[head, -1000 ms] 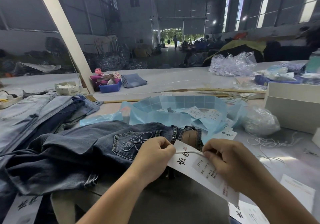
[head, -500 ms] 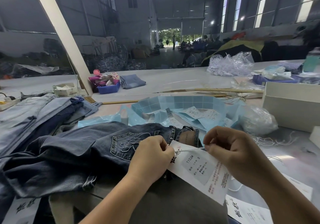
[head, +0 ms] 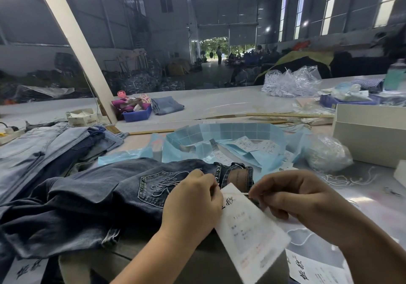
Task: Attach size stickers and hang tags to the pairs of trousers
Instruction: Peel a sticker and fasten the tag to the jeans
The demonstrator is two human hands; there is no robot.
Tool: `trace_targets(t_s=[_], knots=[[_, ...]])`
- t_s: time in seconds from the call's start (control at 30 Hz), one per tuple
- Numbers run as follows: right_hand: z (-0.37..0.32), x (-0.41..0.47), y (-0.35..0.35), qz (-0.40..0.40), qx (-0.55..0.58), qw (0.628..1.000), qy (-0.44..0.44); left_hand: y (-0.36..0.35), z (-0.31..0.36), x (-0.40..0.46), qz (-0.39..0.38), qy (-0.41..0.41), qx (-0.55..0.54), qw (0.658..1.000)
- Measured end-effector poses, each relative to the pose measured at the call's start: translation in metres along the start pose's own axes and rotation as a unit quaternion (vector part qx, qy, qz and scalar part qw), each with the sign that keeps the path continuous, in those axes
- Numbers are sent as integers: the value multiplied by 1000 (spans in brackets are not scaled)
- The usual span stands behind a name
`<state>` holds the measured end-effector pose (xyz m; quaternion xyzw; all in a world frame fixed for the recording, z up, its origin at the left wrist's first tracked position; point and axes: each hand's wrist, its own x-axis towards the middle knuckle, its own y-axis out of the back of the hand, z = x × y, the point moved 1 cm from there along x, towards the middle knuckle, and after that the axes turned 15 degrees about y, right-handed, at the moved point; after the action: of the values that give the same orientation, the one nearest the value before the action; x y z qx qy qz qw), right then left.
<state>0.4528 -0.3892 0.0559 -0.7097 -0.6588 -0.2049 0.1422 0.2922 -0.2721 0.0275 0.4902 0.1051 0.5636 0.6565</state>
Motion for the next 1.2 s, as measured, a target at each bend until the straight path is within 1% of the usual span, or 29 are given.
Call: trace_targets(t_s=[0.07,0.13,0.2,0.3,0.37,0.47,0.6,0.7,0.83,0.93,1.03,1.2], knots=[[-2,1,-2,-1,20,999,27,4,4,0,19,-43,-36,998],[-1,3,-5,15,27,998,51,8,10,-1,4,-68,-100,993],[1,6,-8,43,13,997,67,14,16,-3,-32,-69,-178,981],[4,6,-13,79,20,994,75,20,23,-7,-114,-36,-305,945],[6,5,-15,83,30,992,85,21,24,-8,-150,-23,-336,930],[10,5,-17,96,38,989,104,21,24,-11,-160,-44,-313,935],[13,4,-17,117,41,986,110,22,24,-12,-118,-91,-228,962],[13,3,-17,130,35,985,106,23,24,-12,-98,-120,-172,973],[11,2,-19,129,16,986,107,25,26,-14,-99,-138,-155,973],[13,0,-20,125,-5,986,107,25,27,-13,-98,-160,-123,974],[12,0,-23,114,-24,987,115,25,25,-13,-96,-163,-103,976],[11,0,-25,112,-133,976,128,26,25,-16,-105,-152,-96,978]])
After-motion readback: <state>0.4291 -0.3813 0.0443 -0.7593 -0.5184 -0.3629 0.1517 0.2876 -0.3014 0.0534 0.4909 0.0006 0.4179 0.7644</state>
